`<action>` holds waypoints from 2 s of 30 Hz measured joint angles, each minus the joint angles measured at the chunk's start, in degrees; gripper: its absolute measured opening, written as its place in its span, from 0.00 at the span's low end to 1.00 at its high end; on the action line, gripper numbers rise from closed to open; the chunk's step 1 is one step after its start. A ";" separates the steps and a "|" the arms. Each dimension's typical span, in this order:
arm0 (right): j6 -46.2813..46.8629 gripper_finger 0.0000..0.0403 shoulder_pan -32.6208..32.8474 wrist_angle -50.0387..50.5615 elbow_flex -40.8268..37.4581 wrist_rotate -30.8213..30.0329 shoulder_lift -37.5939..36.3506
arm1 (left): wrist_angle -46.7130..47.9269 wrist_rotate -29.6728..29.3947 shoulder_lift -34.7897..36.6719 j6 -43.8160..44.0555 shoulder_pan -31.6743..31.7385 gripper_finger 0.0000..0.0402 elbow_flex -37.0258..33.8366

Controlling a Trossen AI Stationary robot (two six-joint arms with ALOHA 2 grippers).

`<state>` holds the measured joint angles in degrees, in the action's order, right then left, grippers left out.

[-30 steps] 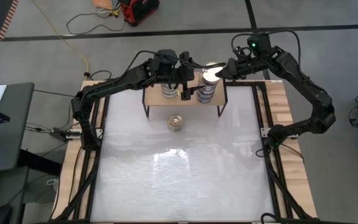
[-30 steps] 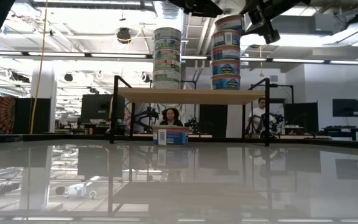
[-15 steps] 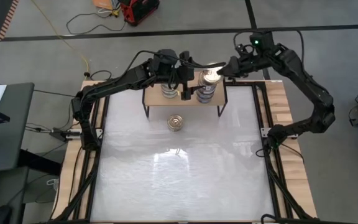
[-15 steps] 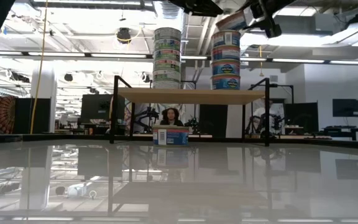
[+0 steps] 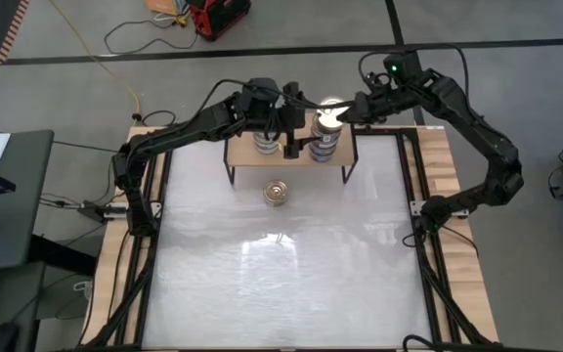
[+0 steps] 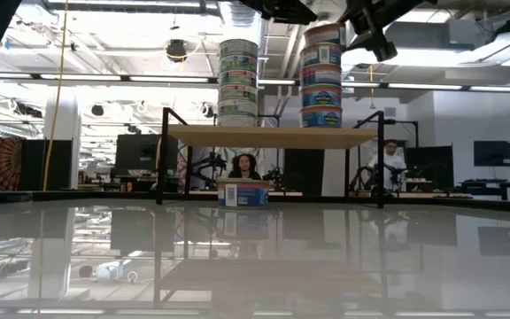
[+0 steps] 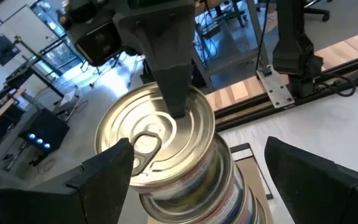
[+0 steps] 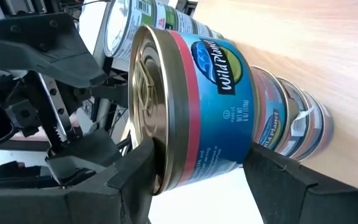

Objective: Stack canned seafood by type on shelf
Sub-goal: Stack the blue pink tuna can on top of the other blue pink tuna cans on the shelf, then stack the blue pink tuna can on top of the other blue pink cans on the shelf

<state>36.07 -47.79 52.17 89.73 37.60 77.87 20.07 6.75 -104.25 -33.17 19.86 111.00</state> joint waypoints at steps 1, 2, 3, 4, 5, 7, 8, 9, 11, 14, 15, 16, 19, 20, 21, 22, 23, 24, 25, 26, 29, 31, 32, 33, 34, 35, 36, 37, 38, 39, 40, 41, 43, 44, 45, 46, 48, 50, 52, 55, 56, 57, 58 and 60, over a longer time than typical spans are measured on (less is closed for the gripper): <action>0.00 0.63 0.00 0.07 0.00 0.20 -0.02 | -0.03 0.34 0.00 -0.39 0.00 0.86 0.00; -0.02 0.63 0.03 0.17 0.00 0.67 -0.02 | -0.04 0.51 0.00 -0.70 -0.01 0.86 0.00; -0.02 0.63 0.04 0.18 0.00 0.88 -0.02 | -0.06 0.52 0.00 -0.84 -0.02 0.86 0.00; 0.00 0.63 0.02 0.15 0.00 0.90 -0.02 | -0.08 0.52 0.00 -0.83 -0.02 0.86 0.00; 0.07 0.63 0.02 0.22 0.00 0.91 -0.02 | -0.08 0.52 0.00 -0.83 0.00 0.86 0.00; 0.31 0.63 0.02 0.28 0.00 1.01 -0.02 | -0.03 0.52 0.00 -0.85 -0.02 0.86 0.00; 0.32 0.63 0.02 0.28 0.00 1.03 -0.02 | 0.10 0.52 0.00 -0.85 -0.02 0.86 0.00; 0.28 0.63 0.04 0.51 0.11 1.06 -0.02 | 0.27 0.52 0.00 -0.85 -0.02 0.86 0.00; -0.18 0.63 0.04 1.86 0.98 1.01 0.01 | 0.38 0.52 0.00 -1.14 -0.02 0.86 0.00; -0.64 0.63 0.13 2.64 2.06 1.03 0.02 | 0.47 0.53 0.00 -1.51 -0.02 0.86 0.00; -0.71 0.63 0.13 2.57 2.18 1.03 0.02 | 0.56 0.76 0.00 -1.53 -0.02 0.86 0.00; -0.86 0.63 0.13 2.58 2.21 1.03 0.02 | 0.84 1.22 0.00 -1.52 0.00 0.86 0.00; -2.60 0.63 0.13 2.88 2.21 1.06 0.07 | 2.62 3.31 0.22 -1.56 -0.01 0.86 0.00; -2.98 0.63 0.13 2.92 2.21 1.06 0.07 | 3.32 3.73 0.30 -1.59 -0.02 0.86 0.00; -3.17 0.63 0.13 2.91 2.21 1.06 0.07 | 3.53 3.79 0.37 -1.70 -0.02 0.86 0.00; -3.29 0.63 0.13 2.89 2.21 1.10 0.07 | 3.64 3.77 0.39 -1.75 -0.02 0.86 0.02; -3.40 0.63 0.17 2.82 2.21 1.32 0.07 | 4.05 3.80 0.44 -1.75 -0.02 0.86 0.04; -3.49 0.63 0.31 2.74 2.21 1.46 0.07 | 4.45 3.77 0.44 -1.79 -0.02 0.86 0.04; -3.68 0.64 0.55 2.66 2.21 1.49 0.07 | 4.78 3.76 0.44 -2.19 0.00 0.86 0.02; -4.00 0.64 0.79 2.66 2.21 1.49 0.07 | 4.90 3.59 0.44 -2.59 0.00 0.86 0.03; -4.28 0.66 1.31 2.62 2.21 1.55 0.07 | 4.78 3.25 0.44 -3.47 -0.02 0.86 0.02; -4.25 0.68 1.34 2.62 2.21 1.52 0.07 | 4.66 3.21 0.44 -3.47 -0.02 0.86 0.03; -4.20 0.69 1.29 2.62 2.21 1.52 0.07 | 4.67 3.19 0.44 -3.49 -0.02 0.86 0.02; -3.85 0.70 1.29 2.57 2.21 1.51 0.07 | 4.68 3.09 0.44 -3.51 -0.02 0.86 0.03; -3.70 0.72 1.29 2.57 2.21 1.49 0.07 | 4.69 3.07 0.44 -3.63 -0.02 0.86 0.04; -3.32 0.73 1.29 2.60 2.21 1.46 0.07 | 4.69 3.07 0.44 -3.82 -0.02 0.86 0.02; -3.21 0.75 1.27 2.65 2.21 1.45 0.07 | 4.69 3.07 0.44 -3.91 -0.02 0.86 0.04; -3.14 0.76 1.27 2.76 2.21 1.42 0.07 | 4.69 3.10 0.44 -3.91 -0.02 0.86 0.03; -3.15 0.77 1.27 2.96 2.21 1.30 0.07 | 4.69 3.12 0.44 -3.91 -0.02 0.86 0.02; -3.14 0.77 1.27 3.19 2.21 1.09 0.07 | 4.69 3.12 0.44 -3.91 -0.02 0.86 0.04; -3.13 0.78 1.27 3.39 2.21 0.99 0.07 | 4.69 3.12 0.44 -3.91 -0.02 0.86 0.03; -3.08 0.78 1.27 3.58 2.21 0.97 0.07 | 4.67 3.12 0.44 -3.91 -0.02 0.86 0.02; -2.68 0.78 1.27 3.99 2.21 0.96 0.07 | 4.67 3.14 0.46 -3.91 -0.02 0.86 0.04; -2.69 0.78 1.27 4.40 2.21 0.93 0.07 | 4.87 3.21 0.70 -3.89 -0.02 0.86 0.04; -2.64 0.78 1.27 4.97 2.21 0.87 0.07 | 5.10 3.29 0.87 -3.85 -0.02 0.86 0.02; -2.57 0.78 1.27 5.29 2.21 0.87 0.07 | 5.00 3.48 1.04 -3.87 -0.02 0.86 0.02; -2.58 0.78 1.27 5.54 2.23 0.88 0.04 | 4.81 3.55 1.39 -3.88 -0.20 0.86 0.04; -2.73 0.78 1.31 5.46 2.23 0.87 0.04 | 4.94 3.59 1.64 -3.82 -0.24 0.86 0.04; -2.93 0.78 1.31 5.46 2.23 0.86 0.04 | 4.93 3.60 1.66 -3.82 -0.44 0.86 0.04; -2.93 0.78 1.56 5.06 2.23 0.84 0.04 | 4.94 3.54 1.66 -3.75 -0.50 0.86 0.04; -2.95 0.78 1.70 4.78 2.23 0.84 0.04 | 4.95 3.53 1.66 -3.70 -0.50 0.86 0.04; -2.95 0.78 1.72 4.72 2.23 0.84 0.04 | 4.93 3.53 1.66 -3.69 -0.50 0.86 0.04; -2.95 0.78 1.73 4.66 2.23 0.84 0.04 | 4.93 3.53 1.66 -3.71 -0.50 0.86 0.04; -2.91 0.78 1.73 4.69 2.23 0.84 0.04 | 4.95 3.51 1.66 -3.69 -0.50 0.86 0.04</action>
<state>33.17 -46.06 56.86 91.96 38.44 77.91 25.01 10.26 -102.59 -36.86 19.35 111.04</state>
